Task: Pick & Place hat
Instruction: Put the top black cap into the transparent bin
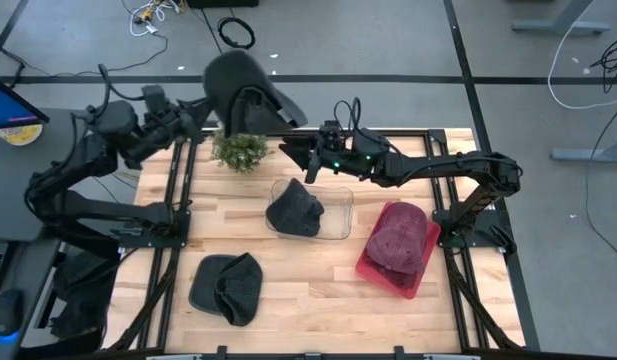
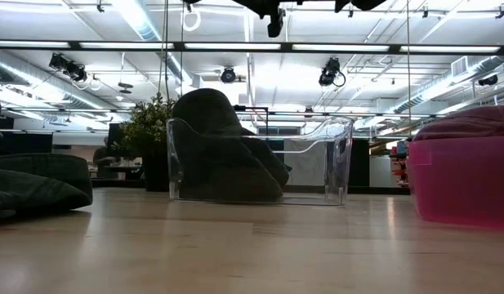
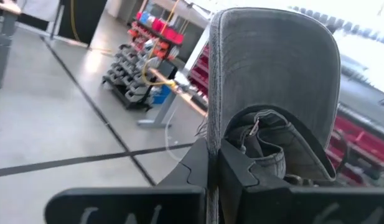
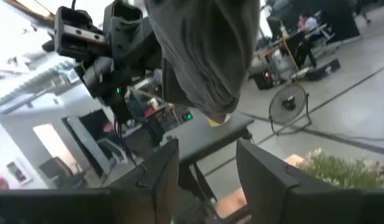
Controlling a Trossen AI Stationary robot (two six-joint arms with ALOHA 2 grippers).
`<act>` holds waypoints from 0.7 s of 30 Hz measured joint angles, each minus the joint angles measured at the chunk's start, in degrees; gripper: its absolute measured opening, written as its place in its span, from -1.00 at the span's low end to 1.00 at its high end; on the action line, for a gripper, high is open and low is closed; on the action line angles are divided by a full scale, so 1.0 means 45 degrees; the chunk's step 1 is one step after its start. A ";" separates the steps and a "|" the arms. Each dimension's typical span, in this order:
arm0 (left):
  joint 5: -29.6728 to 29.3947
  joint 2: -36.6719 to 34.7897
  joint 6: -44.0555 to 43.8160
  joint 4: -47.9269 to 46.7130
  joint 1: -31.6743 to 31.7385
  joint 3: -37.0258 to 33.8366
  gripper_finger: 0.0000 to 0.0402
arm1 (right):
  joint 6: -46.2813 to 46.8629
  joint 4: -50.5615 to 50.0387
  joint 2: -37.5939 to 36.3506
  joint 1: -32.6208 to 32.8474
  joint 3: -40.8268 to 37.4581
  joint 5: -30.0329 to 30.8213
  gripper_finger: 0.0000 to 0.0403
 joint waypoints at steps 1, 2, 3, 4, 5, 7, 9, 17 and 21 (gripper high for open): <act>0.0027 0.0116 0.0005 0.0279 -0.0005 0.0000 -0.93 | -0.0024 0.0135 -0.0019 -0.0005 0.0000 -0.0005 -0.17; 0.0064 0.0213 0.0005 0.0452 0.0000 0.0000 -0.93 | -0.0019 0.0212 -0.0038 -0.0013 0.0000 -0.0005 -0.16; 0.0140 0.0288 0.0037 0.0553 -0.0002 0.0000 -0.93 | -0.0008 0.0243 -0.0050 -0.0013 0.0000 -0.0005 -0.13; 0.0217 0.0353 0.0049 0.0590 0.0000 0.0000 -0.93 | -0.0097 0.0335 -0.0050 -0.0013 0.0000 -0.0007 -0.10; 0.0258 0.0408 0.0032 0.0588 0.0000 0.0000 -0.93 | -0.0347 0.0501 -0.0041 -0.0017 -0.0005 -0.0005 -0.06; 0.0270 0.0497 -0.0008 0.0575 -0.0005 0.0000 -0.93 | -0.0795 0.1053 -0.0040 -0.0018 -0.0005 -0.0001 0.03; 0.0404 0.0531 -0.0014 0.0669 -0.0003 0.0000 -0.93 | -0.1109 0.1316 -0.0055 -0.0045 -0.0005 -0.0005 0.13; 0.0565 0.0423 0.0000 0.1290 0.0000 0.0000 -0.93 | -0.1062 0.1470 -0.0049 -0.0264 -0.0005 -0.0005 0.59; 0.0562 0.0415 0.0005 0.1338 0.0000 0.0000 -0.93 | -0.0656 0.2268 -0.0050 -0.0333 -0.0005 -0.0010 0.73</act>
